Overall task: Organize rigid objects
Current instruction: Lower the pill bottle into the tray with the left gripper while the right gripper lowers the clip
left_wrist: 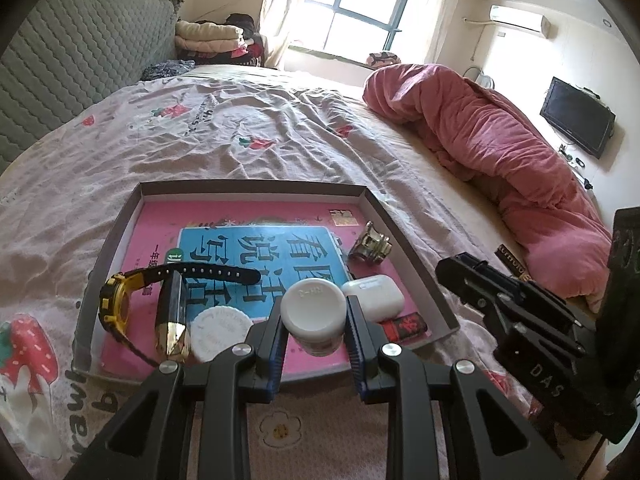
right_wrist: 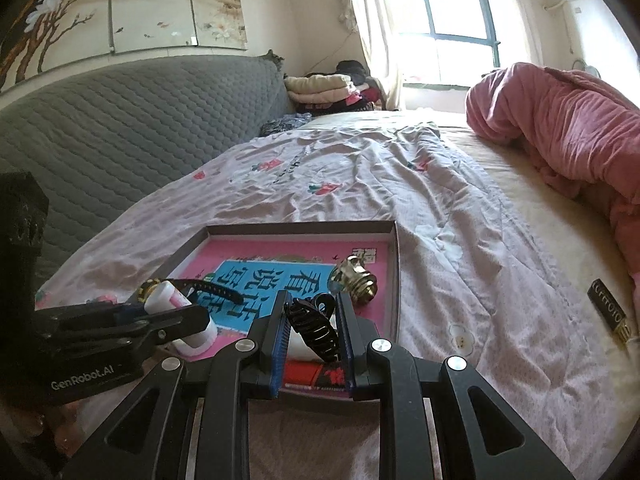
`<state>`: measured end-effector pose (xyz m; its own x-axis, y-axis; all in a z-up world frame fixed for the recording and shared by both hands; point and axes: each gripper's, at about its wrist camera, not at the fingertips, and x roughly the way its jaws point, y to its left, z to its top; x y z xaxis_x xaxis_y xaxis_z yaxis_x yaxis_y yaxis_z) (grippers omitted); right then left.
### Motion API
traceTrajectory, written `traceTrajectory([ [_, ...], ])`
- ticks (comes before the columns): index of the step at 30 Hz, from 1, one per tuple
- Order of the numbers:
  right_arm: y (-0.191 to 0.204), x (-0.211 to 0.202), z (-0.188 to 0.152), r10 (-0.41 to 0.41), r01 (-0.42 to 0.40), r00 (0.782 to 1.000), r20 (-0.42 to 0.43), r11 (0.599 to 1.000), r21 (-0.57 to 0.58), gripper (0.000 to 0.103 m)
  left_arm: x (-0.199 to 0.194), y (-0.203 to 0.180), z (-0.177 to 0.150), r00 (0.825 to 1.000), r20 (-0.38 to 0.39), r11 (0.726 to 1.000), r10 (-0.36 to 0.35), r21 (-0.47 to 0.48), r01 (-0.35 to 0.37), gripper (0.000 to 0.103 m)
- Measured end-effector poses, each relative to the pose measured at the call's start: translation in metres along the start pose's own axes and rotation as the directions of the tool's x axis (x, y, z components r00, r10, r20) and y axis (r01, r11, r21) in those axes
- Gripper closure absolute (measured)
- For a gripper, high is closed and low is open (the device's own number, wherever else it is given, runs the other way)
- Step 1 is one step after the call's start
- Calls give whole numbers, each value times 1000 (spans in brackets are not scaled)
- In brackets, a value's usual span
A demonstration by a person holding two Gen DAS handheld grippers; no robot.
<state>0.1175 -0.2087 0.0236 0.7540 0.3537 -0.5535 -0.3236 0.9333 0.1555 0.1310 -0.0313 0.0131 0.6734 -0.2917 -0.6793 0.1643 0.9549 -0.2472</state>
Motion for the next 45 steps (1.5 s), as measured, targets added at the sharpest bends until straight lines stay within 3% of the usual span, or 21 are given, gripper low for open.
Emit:
traceTrajectory([
  [14, -10, 21, 0, 4, -4, 999, -45, 1000, 18, 80, 37, -5, 2, 997, -58, 999, 47, 25, -46, 75],
  [45, -7, 37, -9, -12, 11, 993, -119, 1000, -10, 80, 54, -9, -13, 992, -89, 995, 87, 61, -82, 75],
])
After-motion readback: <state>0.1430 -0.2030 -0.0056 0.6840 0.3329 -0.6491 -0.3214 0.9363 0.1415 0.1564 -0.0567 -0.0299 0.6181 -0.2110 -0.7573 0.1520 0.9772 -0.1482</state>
